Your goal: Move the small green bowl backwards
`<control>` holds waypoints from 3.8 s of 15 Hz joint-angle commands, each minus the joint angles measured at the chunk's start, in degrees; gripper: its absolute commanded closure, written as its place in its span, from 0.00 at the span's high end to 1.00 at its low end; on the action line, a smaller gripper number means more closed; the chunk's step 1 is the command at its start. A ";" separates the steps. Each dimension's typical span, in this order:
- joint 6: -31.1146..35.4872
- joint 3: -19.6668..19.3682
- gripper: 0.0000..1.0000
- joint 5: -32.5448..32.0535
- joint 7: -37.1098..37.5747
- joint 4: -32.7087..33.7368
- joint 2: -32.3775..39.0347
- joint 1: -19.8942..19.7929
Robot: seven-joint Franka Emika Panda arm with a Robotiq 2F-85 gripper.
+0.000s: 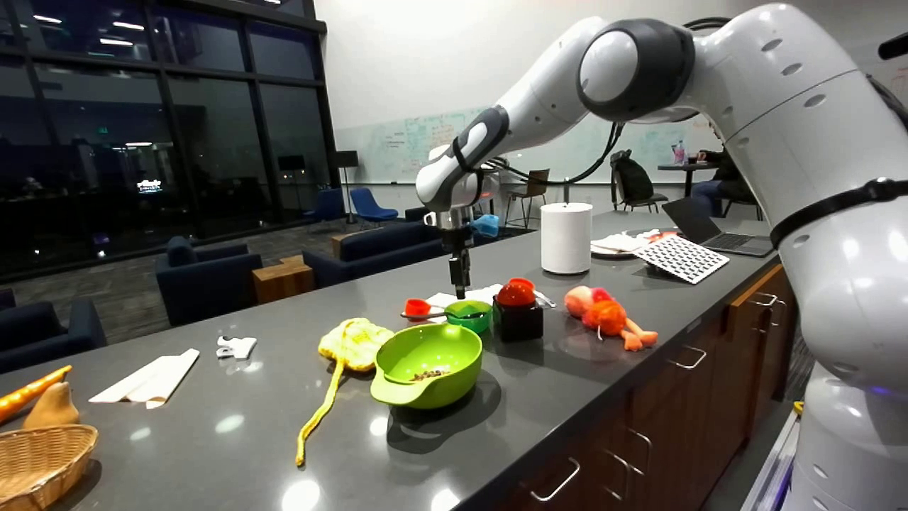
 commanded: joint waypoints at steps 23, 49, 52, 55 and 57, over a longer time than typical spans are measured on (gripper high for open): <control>-11.78 1.48 1.00 2.85 2.48 20.19 13.45 -2.80; -12.64 0.94 0.31 1.60 3.50 20.14 17.05 -3.96; -13.50 0.80 0.07 1.21 4.02 19.96 16.53 -3.62; -15.36 0.58 0.00 0.87 4.61 20.30 16.11 -3.15; -16.59 0.47 0.01 0.71 5.16 20.71 16.04 -3.03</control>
